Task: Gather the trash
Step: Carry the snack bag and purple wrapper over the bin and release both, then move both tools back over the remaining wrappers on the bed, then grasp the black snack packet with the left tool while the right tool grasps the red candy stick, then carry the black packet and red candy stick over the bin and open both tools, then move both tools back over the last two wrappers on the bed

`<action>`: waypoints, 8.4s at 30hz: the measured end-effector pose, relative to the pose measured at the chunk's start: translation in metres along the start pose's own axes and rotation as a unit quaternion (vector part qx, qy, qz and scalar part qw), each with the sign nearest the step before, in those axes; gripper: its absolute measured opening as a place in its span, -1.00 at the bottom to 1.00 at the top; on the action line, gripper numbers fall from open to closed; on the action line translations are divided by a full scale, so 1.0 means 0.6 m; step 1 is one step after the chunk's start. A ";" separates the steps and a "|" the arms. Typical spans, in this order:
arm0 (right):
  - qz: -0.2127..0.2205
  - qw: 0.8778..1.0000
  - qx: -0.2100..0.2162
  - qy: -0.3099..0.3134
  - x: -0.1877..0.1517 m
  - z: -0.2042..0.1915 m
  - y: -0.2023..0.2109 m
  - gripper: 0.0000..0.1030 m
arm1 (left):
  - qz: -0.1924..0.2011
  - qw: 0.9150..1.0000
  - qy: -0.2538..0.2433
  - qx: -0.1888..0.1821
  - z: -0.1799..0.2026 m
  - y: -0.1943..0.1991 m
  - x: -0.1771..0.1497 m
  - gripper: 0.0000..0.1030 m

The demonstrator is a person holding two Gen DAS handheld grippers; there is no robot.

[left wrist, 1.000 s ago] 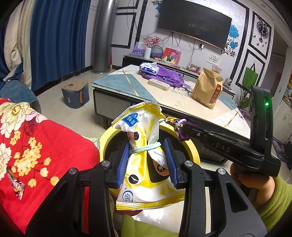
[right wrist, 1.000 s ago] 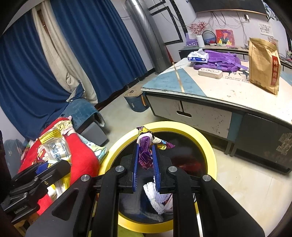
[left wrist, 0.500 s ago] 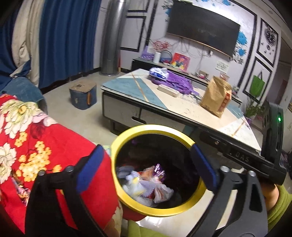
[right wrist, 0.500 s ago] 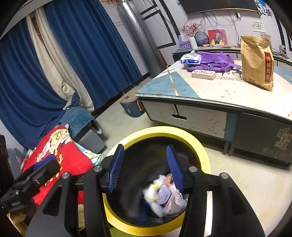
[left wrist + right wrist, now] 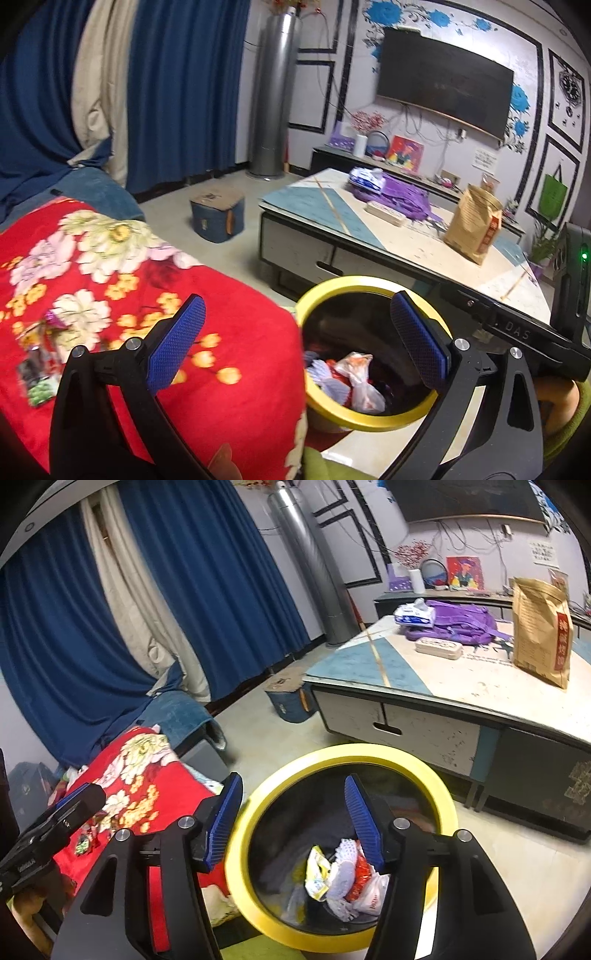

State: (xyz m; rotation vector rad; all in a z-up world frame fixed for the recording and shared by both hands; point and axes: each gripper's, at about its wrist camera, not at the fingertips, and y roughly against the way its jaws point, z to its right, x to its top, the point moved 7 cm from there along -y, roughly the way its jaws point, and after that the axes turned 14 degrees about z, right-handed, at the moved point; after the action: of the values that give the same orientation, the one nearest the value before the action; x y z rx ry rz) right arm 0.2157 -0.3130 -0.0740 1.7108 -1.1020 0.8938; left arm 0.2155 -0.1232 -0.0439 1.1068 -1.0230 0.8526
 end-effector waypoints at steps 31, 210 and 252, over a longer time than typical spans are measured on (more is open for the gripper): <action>-0.035 0.977 0.181 0.103 -0.062 -0.311 0.012 0.17 | 0.076 0.985 0.041 0.152 -0.229 0.157 0.045 0.78; -0.089 0.994 -0.059 -0.038 -0.096 0.105 -0.040 -0.26 | -0.096 0.990 -0.005 -0.105 0.110 -0.130 -0.060 -0.04; -0.010 0.993 0.088 0.075 -0.042 -0.179 -0.014 0.56 | 0.046 0.995 0.005 0.092 -0.152 0.038 0.045 0.79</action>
State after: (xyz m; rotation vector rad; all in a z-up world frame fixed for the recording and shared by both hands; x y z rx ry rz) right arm 0.2037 -0.2039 -0.0616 1.7611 -0.9263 1.1157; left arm 0.2228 -0.0281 -0.0226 1.2164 -1.0093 1.0416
